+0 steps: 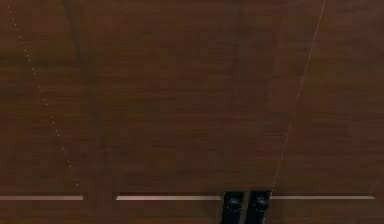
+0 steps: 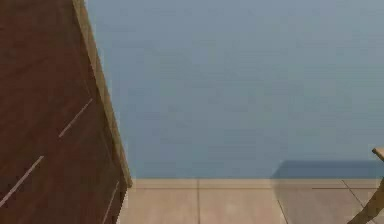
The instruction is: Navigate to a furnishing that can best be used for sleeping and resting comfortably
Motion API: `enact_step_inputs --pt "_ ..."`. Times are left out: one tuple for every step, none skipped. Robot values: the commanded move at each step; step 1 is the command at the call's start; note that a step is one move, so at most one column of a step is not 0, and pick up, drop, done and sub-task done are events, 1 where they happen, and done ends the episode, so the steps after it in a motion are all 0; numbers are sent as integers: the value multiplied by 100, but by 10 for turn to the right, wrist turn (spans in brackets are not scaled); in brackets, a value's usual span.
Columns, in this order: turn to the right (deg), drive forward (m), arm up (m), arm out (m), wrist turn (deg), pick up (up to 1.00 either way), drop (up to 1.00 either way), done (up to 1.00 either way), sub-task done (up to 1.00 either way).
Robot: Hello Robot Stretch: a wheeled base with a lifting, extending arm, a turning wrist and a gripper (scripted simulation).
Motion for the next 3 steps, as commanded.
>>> enact_step_inputs --pt "-450 0 0 0 0 0 0 0 0" --pt "-450 0 0 0 0 0 0 0 0" --pt "-450 0 0 0 0 0 0 0 0"
